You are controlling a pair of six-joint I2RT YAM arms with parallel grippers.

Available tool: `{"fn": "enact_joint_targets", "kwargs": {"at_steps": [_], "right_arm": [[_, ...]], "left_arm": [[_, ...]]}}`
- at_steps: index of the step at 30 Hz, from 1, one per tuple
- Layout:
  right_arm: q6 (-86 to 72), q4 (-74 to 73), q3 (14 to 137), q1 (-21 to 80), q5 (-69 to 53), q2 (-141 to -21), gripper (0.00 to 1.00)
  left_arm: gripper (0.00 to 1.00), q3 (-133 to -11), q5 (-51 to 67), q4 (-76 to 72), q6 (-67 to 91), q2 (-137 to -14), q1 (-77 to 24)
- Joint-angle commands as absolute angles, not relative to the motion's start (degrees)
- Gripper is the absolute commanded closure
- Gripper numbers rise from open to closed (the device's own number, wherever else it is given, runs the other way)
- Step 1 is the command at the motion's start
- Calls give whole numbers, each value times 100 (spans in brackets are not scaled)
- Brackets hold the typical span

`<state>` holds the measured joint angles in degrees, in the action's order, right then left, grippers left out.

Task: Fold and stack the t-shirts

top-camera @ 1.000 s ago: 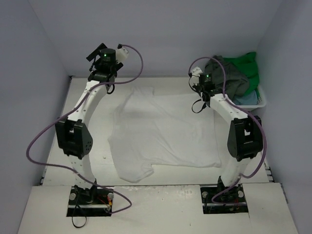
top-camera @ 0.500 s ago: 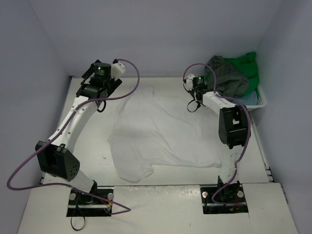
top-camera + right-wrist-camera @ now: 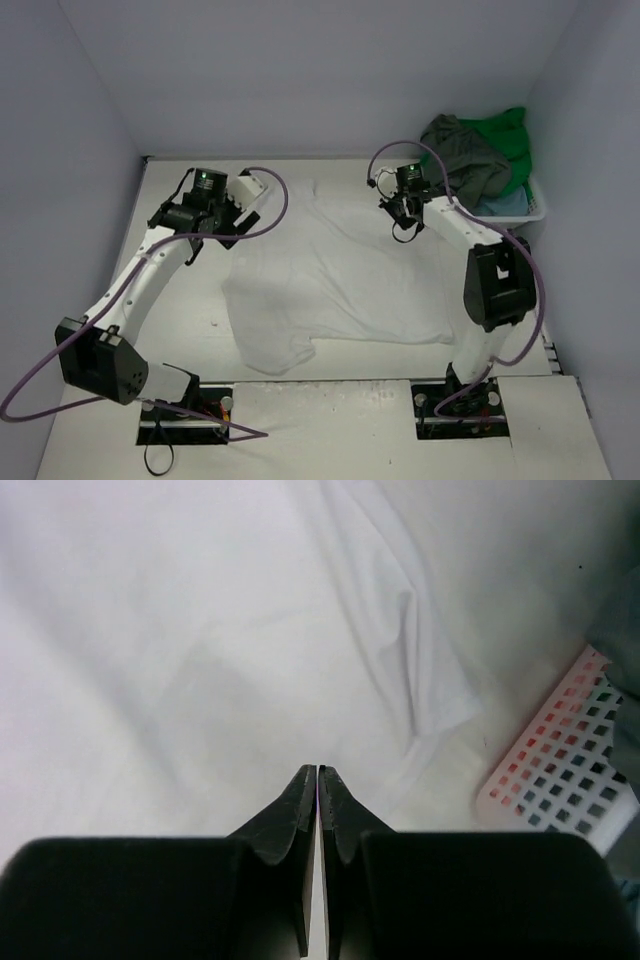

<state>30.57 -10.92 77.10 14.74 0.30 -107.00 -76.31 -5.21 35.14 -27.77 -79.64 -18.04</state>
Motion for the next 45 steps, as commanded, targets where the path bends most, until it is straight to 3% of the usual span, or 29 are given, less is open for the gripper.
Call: {"fn": "enact_joint_targets", "kwargs": {"at_steps": [1,3,4,11,17,23,36,45], "right_arm": [[3427,-2125,7638,1608,-834,-9748,98],[3743,-2354,7218,1670,-949,-9230,89],[3857,-2416,7051,1713,-932,-9063,80],[4474,-2610,5310,2056,-659,-7561,65],[4614,-2637,4369,2118,-475,-7154,72],[4518,-2619,4368,2118,-712,-7575,94],[4412,-2461,4825,2101,-879,-8419,96],[4456,-2452,4869,2066,-774,-8367,96]], "left_arm": [[16,-7551,455,3998,-2636,-7515,-1951],[16,-7410,895,4296,-2724,-7313,-2065],[16,-7279,1070,4446,-2777,-7234,-2135],[16,-6410,1609,5150,-2971,-6469,-3171],[16,-5942,1564,5265,-2997,-6231,-3665],[20,-5617,1065,4721,-3059,-6582,-3718],[29,-5150,-939,2173,-3155,-8909,-3674],[36,-5669,-923,1828,-2918,-9843,-3200]]}}
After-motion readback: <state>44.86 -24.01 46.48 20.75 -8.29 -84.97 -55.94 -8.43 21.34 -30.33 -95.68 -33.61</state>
